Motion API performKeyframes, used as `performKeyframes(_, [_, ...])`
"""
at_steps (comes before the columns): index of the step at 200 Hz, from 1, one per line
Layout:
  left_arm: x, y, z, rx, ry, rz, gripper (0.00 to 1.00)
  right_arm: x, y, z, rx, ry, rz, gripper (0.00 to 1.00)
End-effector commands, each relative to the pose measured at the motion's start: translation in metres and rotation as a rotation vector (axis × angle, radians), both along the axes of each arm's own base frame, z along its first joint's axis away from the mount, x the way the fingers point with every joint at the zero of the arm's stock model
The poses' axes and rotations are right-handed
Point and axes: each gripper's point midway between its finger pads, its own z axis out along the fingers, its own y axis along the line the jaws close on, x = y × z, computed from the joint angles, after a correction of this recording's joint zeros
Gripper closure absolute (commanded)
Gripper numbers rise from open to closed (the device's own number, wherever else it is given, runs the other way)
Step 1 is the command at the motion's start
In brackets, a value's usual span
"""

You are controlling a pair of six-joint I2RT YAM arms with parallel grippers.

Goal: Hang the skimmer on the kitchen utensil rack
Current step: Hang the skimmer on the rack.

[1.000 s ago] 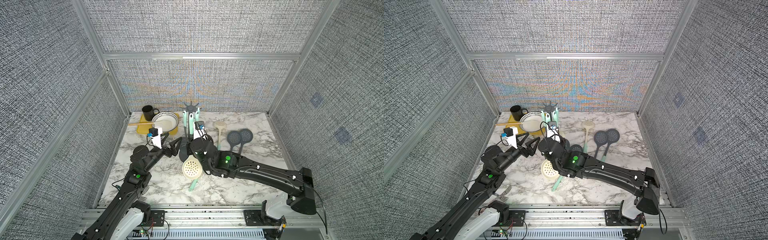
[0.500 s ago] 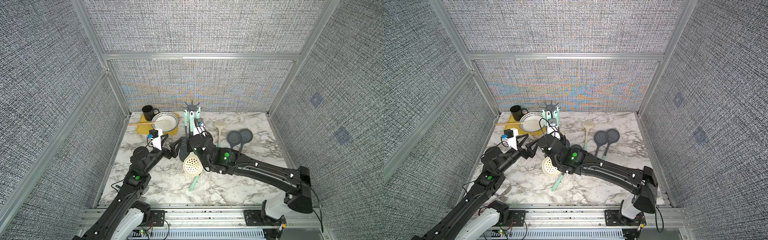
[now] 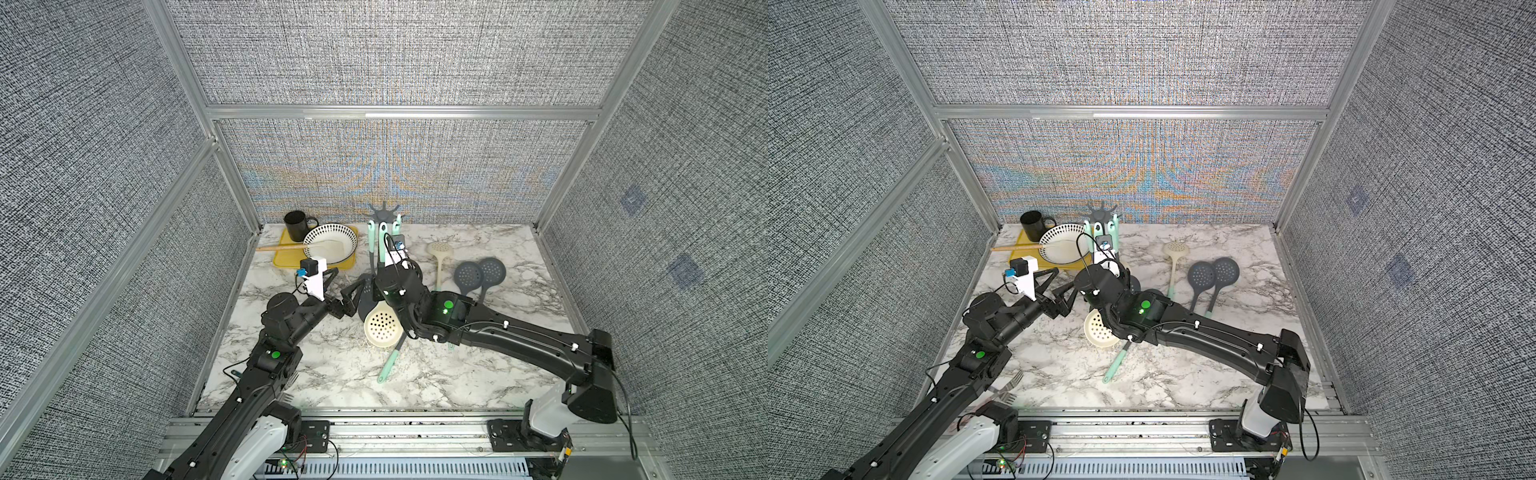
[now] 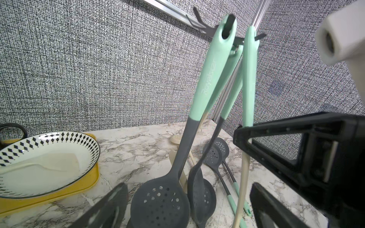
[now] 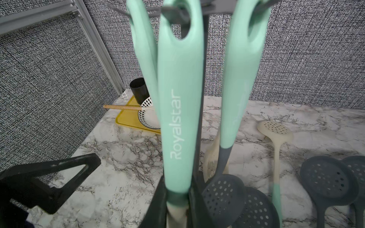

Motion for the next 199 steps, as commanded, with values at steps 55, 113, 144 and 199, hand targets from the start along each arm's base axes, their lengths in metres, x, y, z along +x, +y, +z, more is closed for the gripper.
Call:
performKeyframes(55, [-0.003, 0.004, 0.018, 0.002, -0.08, 0.014, 0.03, 0.014, -0.008, -0.01, -0.06, -0.008, -0.011, 1.0])
performKeyframes(113, [-0.005, 0.006, 0.015, 0.005, -0.075, 0.025, 0.03, 0.02, 0.001, -0.01, -0.058, -0.015, 0.034, 0.89])
performKeyframes(144, [-0.006, 0.009, 0.015, 0.006, -0.077, 0.037, 0.03, 0.017, 0.006, -0.007, -0.038, -0.014, 0.061, 0.7])
performKeyframes(199, [-0.009, 0.013, 0.011, 0.008, -0.059, 0.054, 0.03, 0.013, -0.001, 0.004, -0.015, -0.025, 0.057, 0.41])
